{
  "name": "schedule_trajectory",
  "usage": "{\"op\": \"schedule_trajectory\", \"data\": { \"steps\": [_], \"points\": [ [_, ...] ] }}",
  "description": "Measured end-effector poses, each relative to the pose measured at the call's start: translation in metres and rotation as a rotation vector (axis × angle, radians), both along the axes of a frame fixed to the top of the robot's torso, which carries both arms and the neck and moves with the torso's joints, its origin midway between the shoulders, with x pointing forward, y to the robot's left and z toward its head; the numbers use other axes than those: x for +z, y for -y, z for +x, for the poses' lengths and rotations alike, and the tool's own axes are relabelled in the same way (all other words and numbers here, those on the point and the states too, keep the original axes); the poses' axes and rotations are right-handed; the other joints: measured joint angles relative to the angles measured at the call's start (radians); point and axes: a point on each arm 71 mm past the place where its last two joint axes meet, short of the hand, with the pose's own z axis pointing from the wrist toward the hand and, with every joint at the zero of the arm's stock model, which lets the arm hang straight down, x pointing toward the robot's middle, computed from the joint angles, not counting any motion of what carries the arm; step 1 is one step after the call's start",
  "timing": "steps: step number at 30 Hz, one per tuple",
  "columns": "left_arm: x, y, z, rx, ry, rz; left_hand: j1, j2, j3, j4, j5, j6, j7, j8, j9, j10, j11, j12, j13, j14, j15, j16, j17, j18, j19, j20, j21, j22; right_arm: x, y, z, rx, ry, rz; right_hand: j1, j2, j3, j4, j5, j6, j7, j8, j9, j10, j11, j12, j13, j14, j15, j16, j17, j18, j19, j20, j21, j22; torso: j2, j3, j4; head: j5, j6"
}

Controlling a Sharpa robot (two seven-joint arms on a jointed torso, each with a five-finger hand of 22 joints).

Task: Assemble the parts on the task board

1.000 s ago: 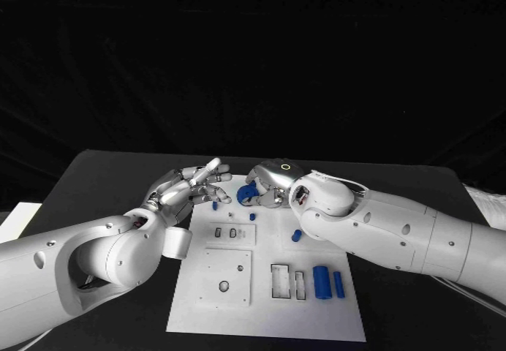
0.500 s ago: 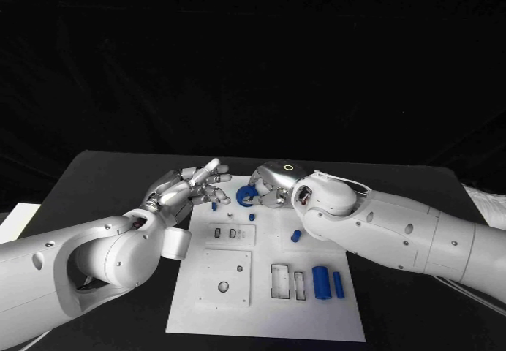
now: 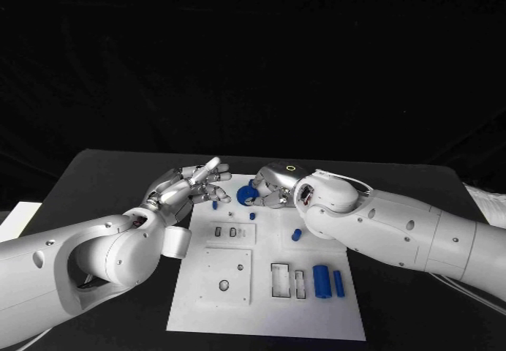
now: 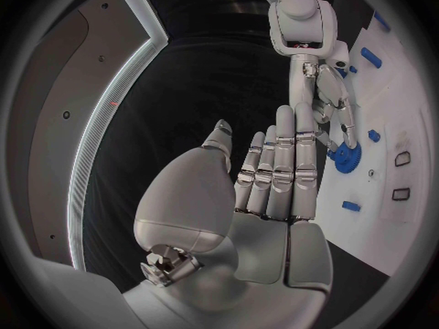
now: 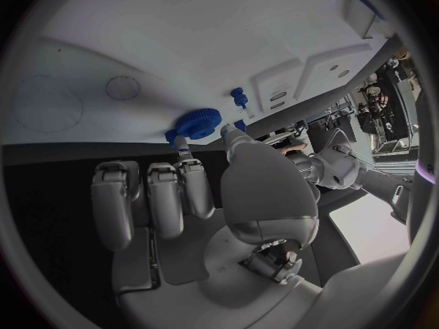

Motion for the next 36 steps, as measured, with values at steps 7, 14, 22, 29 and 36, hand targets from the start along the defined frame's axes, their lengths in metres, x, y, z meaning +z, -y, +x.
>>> {"op": "schedule_trajectory", "data": {
  "steps": [7,14,22,29,36],
  "points": [
    [0.000,0.000,0.000,0.000,0.000,0.000,0.000,0.000,0.000,0.000,0.000,0.000,0.000,0.000,0.000,0.000,0.000,0.000,0.000,0.000,0.000,0.000,0.000,0.000,0.000,0.000,0.000,0.000,0.000,0.001,0.001,-0.001,-0.012,0.000,0.000,0.000,0.000,0.000,0.006,0.000,0.000,0.000,-0.001,0.000,0.000,0.000,0.000,0.000,0.000,0.000,0.000,0.000,0.000,0.000,0.000,0.000,0.000,-0.0004,0.0001,0.002,-0.002],
    [0.000,0.000,0.000,0.001,0.000,0.000,0.000,0.000,0.000,0.000,0.000,0.000,0.000,0.000,0.000,0.000,0.000,0.000,0.000,0.000,0.000,0.000,0.000,0.000,0.000,0.000,0.000,0.000,0.000,0.008,-0.003,-0.001,0.008,0.027,-0.004,0.004,-0.009,-0.009,0.039,0.004,0.004,0.000,0.002,0.000,0.000,0.000,0.000,0.000,0.000,0.000,0.000,0.000,0.000,0.000,0.000,0.000,0.000,0.0000,-0.0002,0.002,-0.002],
    [0.000,-0.002,0.001,0.005,0.000,0.002,0.000,0.000,0.000,0.000,0.000,0.000,0.000,0.000,0.000,0.000,0.000,0.000,0.000,0.000,0.000,0.000,0.000,0.000,0.000,0.000,0.000,0.000,0.016,0.036,-0.015,0.013,0.078,0.140,0.026,-0.003,-0.019,-0.026,0.045,0.004,0.004,-0.004,0.002,0.000,0.000,0.000,0.000,0.000,0.000,0.000,0.000,0.000,0.000,0.000,0.000,0.000,-0.002,0.0007,-0.0025,0.002,0.005],
    [-0.001,-0.005,0.003,0.014,-0.001,0.006,0.000,0.000,0.000,0.000,0.000,0.000,0.000,0.000,0.000,0.000,0.000,0.000,0.000,0.000,0.000,0.000,0.000,0.000,0.000,0.000,0.000,0.000,0.025,0.090,-0.018,-0.014,0.036,0.239,0.151,-0.014,-0.007,-0.122,0.034,0.004,0.004,-0.004,0.001,0.000,0.000,-0.018,0.000,0.000,0.000,-0.008,0.000,0.000,0.000,0.000,0.000,0.000,-0.007,0.0036,-0.0092,-0.002,0.011],
    [-0.002,-0.006,0.006,0.022,-0.002,0.009,0.000,0.000,0.000,0.000,0.000,0.000,0.000,0.000,0.000,0.000,0.000,-0.004,0.000,0.000,0.000,-0.005,0.002,0.000,0.000,0.000,0.000,0.001,0.016,0.151,-0.019,-0.076,-0.048,0.304,0.238,-0.028,0.000,-0.205,0.029,0.008,-0.001,-0.004,0.001,0.000,0.000,-0.029,0.000,0.000,0.000,-0.012,0.000,0.000,0.000,0.000,-0.004,0.000,-0.015,0.0154,-0.0241,-0.004,0.015]
  ]
}}
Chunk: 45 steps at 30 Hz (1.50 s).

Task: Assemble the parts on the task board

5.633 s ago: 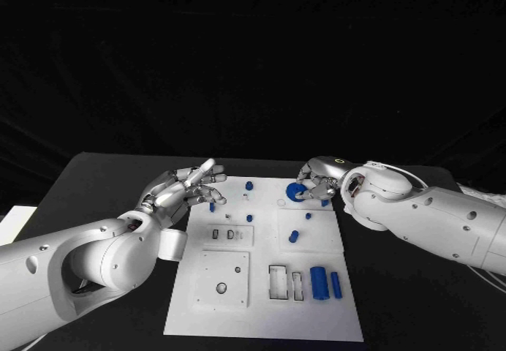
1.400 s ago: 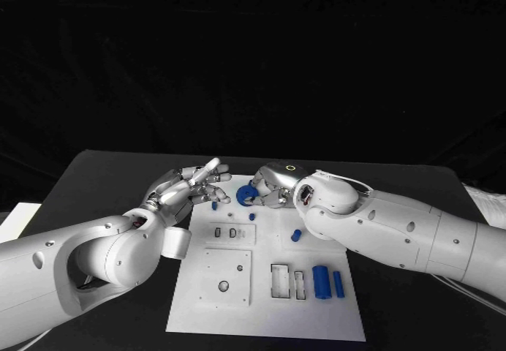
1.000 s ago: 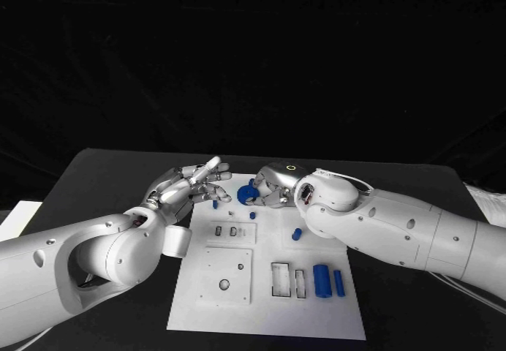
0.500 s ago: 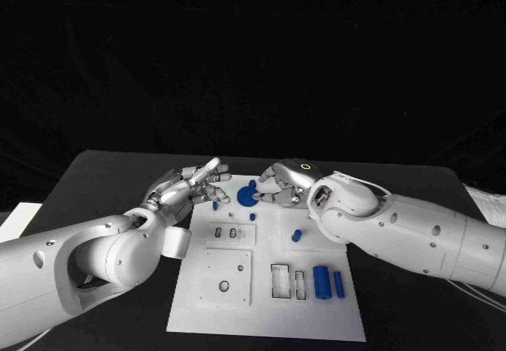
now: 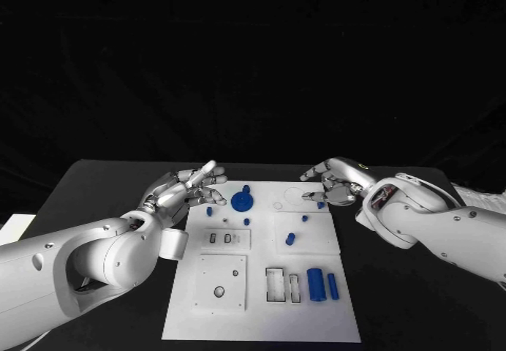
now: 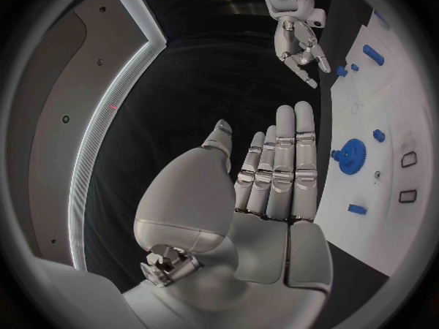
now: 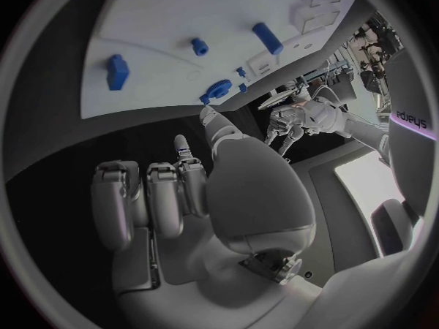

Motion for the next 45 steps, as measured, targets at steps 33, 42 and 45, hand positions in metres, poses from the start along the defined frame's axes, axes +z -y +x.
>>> {"op": "schedule_trajectory", "data": {
  "steps": [33,42,45],
  "points": [
    [-0.005,0.001,0.010,0.009,-0.003,0.002,0.000,0.000,0.000,0.000,0.000,0.000,0.000,0.000,0.000,0.000,0.000,0.000,-0.001,0.000,0.000,0.000,0.000,0.000,0.000,0.000,0.000,0.000,-0.036,0.036,0.015,-0.062,-0.119,0.032,0.000,0.011,-0.004,-0.004,0.000,-0.010,0.002,0.000,-0.003,0.000,0.000,-0.003,0.001,0.000,0.000,0.000,0.001,0.000,0.000,0.000,0.000,0.001,-0.007,0.0290,-0.0177,-0.002,-0.013],
    [-0.005,0.001,0.010,0.008,-0.004,0.002,0.003,0.003,0.000,0.000,0.000,0.000,0.000,0.000,0.000,-0.003,0.003,0.000,-0.001,0.000,0.000,0.000,0.001,0.000,0.000,0.000,0.000,0.000,-0.038,0.032,0.018,-0.059,-0.129,0.028,-0.007,0.033,-0.004,-0.004,-0.010,0.012,-0.001,0.000,0.000,0.000,0.000,-0.003,0.001,0.000,0.000,0.000,0.001,0.000,0.000,0.000,0.000,0.000,-0.008,0.0283,-0.0184,-0.002,-0.016],
    [-0.005,0.001,0.010,0.008,-0.004,0.002,0.004,0.004,0.000,0.000,0.000,0.000,0.000,0.000,0.000,-0.004,0.004,0.000,-0.001,0.000,0.000,0.000,0.001,0.000,0.000,0.000,0.000,0.000,-0.039,0.031,0.019,-0.057,-0.132,0.027,-0.003,0.037,0.000,-0.008,-0.013,0.021,-0.002,0.005,0.002,0.000,0.000,-0.002,0.001,0.000,0.000,0.000,0.000,0.000,0.000,0.000,0.000,0.000,-0.008,0.0283,-0.0183,-0.001,-0.017]
  ]
}}
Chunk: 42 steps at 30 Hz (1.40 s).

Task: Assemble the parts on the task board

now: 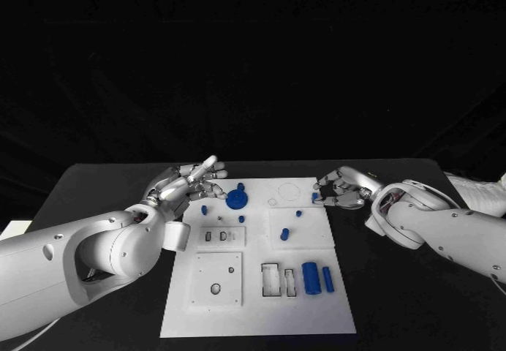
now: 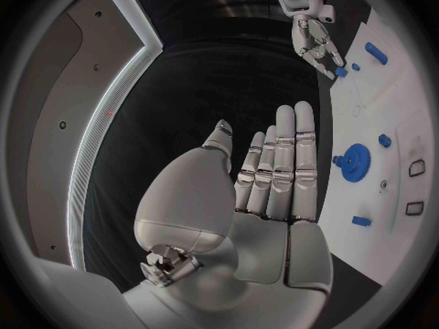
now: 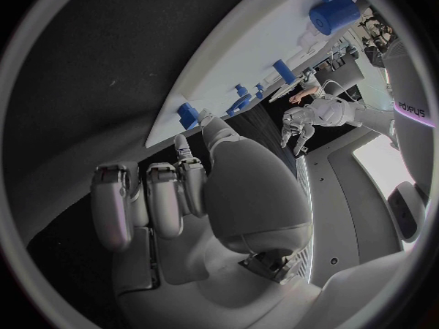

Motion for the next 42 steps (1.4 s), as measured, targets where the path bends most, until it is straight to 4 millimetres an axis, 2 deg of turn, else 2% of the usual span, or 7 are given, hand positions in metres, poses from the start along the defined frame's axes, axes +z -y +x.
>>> {"op": "schedule_trajectory", "data": {
  "steps": [9,12,19,21,30,39,42],
  "points": [
    [0.0000,-0.0002,-0.0002,0.000,-0.001,0.000,0.000,0.000,0.000,0.000,0.000,0.000,0.000,0.000,0.000,0.000,0.000,0.000,0.000,0.000,0.000,0.000,0.000,0.000,0.000,0.000,0.000,0.000,-0.0017,-0.0034,0.0010,0.010,-0.012,-0.007,-0.001,0.009,0.003,-0.003,-0.003,0.021,-0.007,0.001,0.003,0.000,0.000,0.008,0.000,0.000,0.000,0.000,0.000,0.000,0.000,0.000,0.000,0.000,0.000,-0.0001,-0.0004,0.002,-0.002],
    [0.0000,-0.0004,-0.0003,0.000,-0.001,0.000,0.000,0.000,0.000,0.000,0.000,0.000,0.000,0.000,0.000,0.000,0.000,0.000,0.000,0.000,0.000,0.000,0.000,0.000,0.000,0.000,0.000,0.000,-0.0023,-0.0037,0.0012,0.011,-0.017,-0.011,-0.001,0.009,0.003,-0.003,-0.007,0.027,-0.003,0.001,0.003,0.000,0.000,0.008,0.000,0.000,0.000,0.000,0.000,0.000,0.000,0.000,0.000,0.000,0.000,0.0002,-0.0004,0.002,-0.003],
    [0.0001,-0.0005,-0.0005,-0.001,-0.002,0.000,0.000,0.000,0.000,0.000,0.000,0.000,0.000,0.000,0.000,0.000,0.000,0.000,0.000,0.000,0.000,0.000,0.000,0.000,0.000,0.000,0.000,0.000,-0.0038,-0.0060,0.0015,0.018,-0.027,-0.017,-0.007,0.015,0.006,-0.006,-0.007,0.039,-0.008,0.005,0.005,0.000,-0.007,0.014,0.000,-0.003,-0.004,0.000,0.000,0.000,0.000,0.000,0.000,0.000,0.000,0.0005,-0.0003,0.002,-0.004],
    [0.0001,-0.0005,-0.0005,-0.001,-0.002,0.000,0.000,0.000,0.000,0.000,0.000,0.000,0.000,0.000,0.000,0.000,0.000,0.000,0.000,0.000,0.000,0.000,0.000,0.000,0.000,0.000,0.000,0.000,-0.0041,-0.0064,0.0017,0.019,-0.029,-0.018,-0.005,0.024,0.006,-0.006,-0.007,0.044,-0.013,0.005,0.005,0.000,-0.007,0.014,0.000,0.000,-0.007,0.000,0.000,0.000,0.000,0.000,0.000,0.000,0.000,0.0005,-0.0003,0.002,-0.004],
    [0.0001,-0.0007,-0.0007,-0.001,-0.002,0.000,0.000,0.000,0.000,0.000,0.000,0.000,0.000,0.000,0.000,0.000,0.000,0.000,0.000,0.000,0.000,0.000,0.000,0.000,0.000,0.000,0.000,0.000,-0.0049,-0.0068,0.0022,0.020,-0.033,-0.022,-0.004,0.030,0.015,-0.010,-0.007,0.054,-0.016,0.005,0.006,0.004,-0.011,0.018,0.000,0.000,-0.007,0.000,0.000,0.000,0.004,-0.004,0.000,0.000,0.001,0.0006,-0.0003,0.005,-0.005],
    [0.0001,-0.0012,-0.0008,-0.001,-0.003,0.000,0.000,0.000,0.000,0.000,0.000,0.000,0.000,0.000,0.000,0.000,0.000,0.000,0.000,0.000,0.000,0.000,0.000,0.000,0.000,0.000,0.000,0.000,-0.0053,-0.0065,0.0030,0.017,-0.032,-0.023,-0.003,0.061,0.040,-0.011,-0.007,0.075,-0.022,0.005,0.007,0.002,-0.016,0.018,0.000,0.000,-0.015,0.000,0.000,0.000,0.000,-0.008,0.000,0.000,0.001,0.0008,-0.0001,0.006,-0.006],
    [0.0001,-0.0013,-0.0009,-0.001,-0.003,0.000,0.000,0.000,0.000,0.000,0.000,0.000,0.000,0.000,0.000,0.000,0.000,0.000,0.000,0.000,0.000,0.000,0.000,0.000,0.000,0.000,0.000,0.000,-0.0052,-0.0065,0.0033,0.015,-0.031,-0.022,0.002,0.075,0.063,-0.015,-0.033,0.080,-0.027,0.001,0.006,0.000,-0.022,0.019,0.002,0.000,-0.015,0.000,0.000,0.000,0.004,-0.011,0.000,0.000,0.001,0.0008,-0.0001,0.006,-0.006]
  ]
}}
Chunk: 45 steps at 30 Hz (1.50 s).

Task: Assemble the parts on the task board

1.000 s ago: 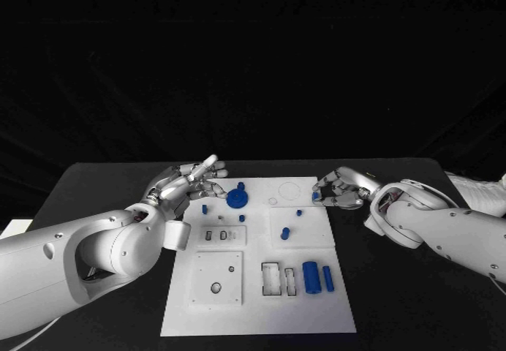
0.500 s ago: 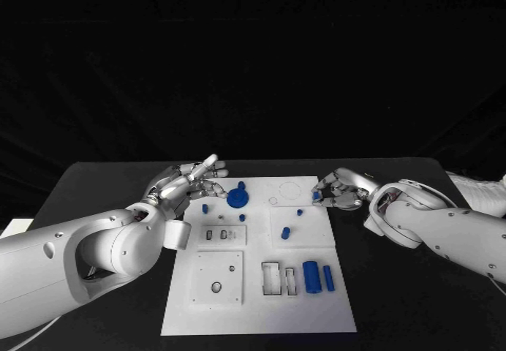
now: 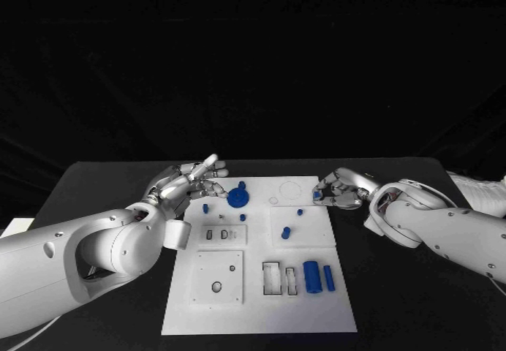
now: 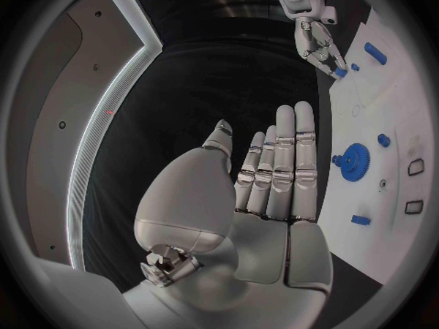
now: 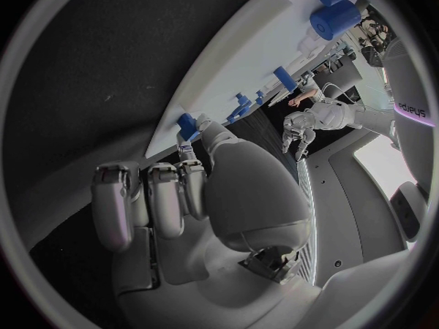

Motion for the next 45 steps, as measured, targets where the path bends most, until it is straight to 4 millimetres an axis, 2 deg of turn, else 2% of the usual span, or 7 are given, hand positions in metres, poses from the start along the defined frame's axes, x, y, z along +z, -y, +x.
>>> {"op": "schedule_trajectory", "data": {
  "steps": [4,11,23,28,34,38,45],
  "points": [
    [0.000,0.000,0.000,0.000,0.000,0.000,0.000,0.000,0.000,0.000,0.000,0.000,0.000,0.000,0.000,0.000,0.000,0.000,0.000,0.000,0.000,0.000,0.000,0.000,0.000,0.000,0.000,0.000,0.000,-0.001,0.000,-0.002,0.005,0.002,0.006,0.015,0.032,-0.012,-0.027,0.011,-0.001,-0.001,-0.001,0.004,-0.004,0.000,0.002,0.000,-0.007,0.000,0.000,0.000,-0.004,-0.004,0.000,0.000,0.000,0.0000,-0.0001,0.001,-0.001],
    [0.000,0.000,0.000,0.000,0.000,0.000,0.000,0.000,0.000,0.000,0.000,0.000,0.000,0.000,0.000,0.000,0.000,0.000,0.000,0.000,0.000,0.000,0.000,0.000,0.000,0.000,0.000,0.000,0.002,-0.003,0.000,-0.003,0.025,0.014,0.007,0.025,0.051,-0.018,-0.033,0.013,0.001,0.003,-0.001,0.000,-0.007,0.003,0.000,0.000,-0.007,0.004,0.000,0.000,-0.004,-0.004,0.000,0.000,0.000,0.0003,-0.0001,0.001,-0.002],
    [0.000,0.000,0.000,0.000,-0.001,0.000,0.000,0.000,-0.003,-0.003,0.000,0.000,0.000,-0.004,0.000,0.000,0.000,0.000,0.000,0.000,0.000,0.000,0.002,0.000,0.000,0.000,0.004,0.001,0.023,-0.030,-0.016,0.046,0.088,0.097,-0.004,0.034,0.055,-0.014,-0.039,0.015,0.003,0.003,0.002,0.000,-0.007,0.004,0.000,0.000,-0.007,0.004,0.000,0.000,-0.004,-0.004,0.000,0.001,-0.002,-0.0013,-0.0002,0.003,-0.001],
    [0.000,0.000,0.000,-0.001,-0.001,0.000,0.000,0.000,-0.003,-0.003,0.000,-0.004,0.004,-0.004,0.000,0.000,0.000,0.000,0.000,0.000,0.000,0.000,0.002,0.000,0.000,0.000,0.004,0.001,0.039,-0.052,-0.025,0.081,0.112,0.139,-0.014,0.026,0.055,-0.014,-0.039,0.015,0.003,0.003,0.002,0.000,-0.007,0.004,-0.003,0.000,-0.007,0.004,0.000,0.000,-0.004,-0.004,0.000,0.001,-0.002,-0.0028,0.0006,0.006,-0.002],
    [-0.001,-0.003,0.002,0.007,-0.001,0.002,0.000,0.000,-0.003,-0.003,0.000,-0.004,0.004,-0.004,0.000,0.000,0.000,0.000,0.000,0.000,0.000,0.000,0.002,0.000,0.000,0.000,0.004,0.001,0.044,-0.095,-0.037,0.148,0.100,0.178,-0.016,0.025,0.055,-0.014,-0.039,0.015,0.002,0.002,0.002,0.000,-0.007,0.004,-0.002,0.000,-0.007,0.004,0.001,0.000,-0.004,-0.004,0.000,0.001,-0.004,-0.0070,0.0028,0.017,-0.008],
    [-0.002,-0.007,0.004,0.022,-0.006,0.002,0.000,0.000,-0.003,-0.003,0.000,-0.004,0.004,-0.004,0.000,0.000,0.000,0.000,0.000,0.000,0.000,0.000,0.002,0.000,0.000,0.000,0.004,0.001,0.039,-0.119,-0.044,0.192,0.082,0.181,-0.019,0.021,0.055,-0.014,-0.040,0.015,0.002,0.000,0.002,0.000,-0.007,0.004,-0.002,0.000,-0.007,0.004,0.001,0.000,-0.004,-0.004,0.000,0.000,-0.007,-0.0111,0.0055,0.027,-0.016],
    [-0.005,-0.019,0.012,0.063,-0.021,-0.003,0.000,0.000,-0.003,-0.003,0.000,-0.004,0.004,-0.004,0.000,0.000,0.000,0.000,0.000,0.000,0.000,0.000,0.002,0.000,0.000,0.000,0.004,0.001,0.016,-0.161,-0.057,0.271,0.038,0.150,-0.019,0.021,0.055,-0.014,-0.041,0.015,0.002,-0.002,0.002,0.000,-0.007,0.001,-0.002,0.000,-0.007,0.004,0.000,0.000,-0.004,-0.003,0.000,0.000,-0.014,-0.0195,0.0128,0.050,-0.033]
  ]
}}
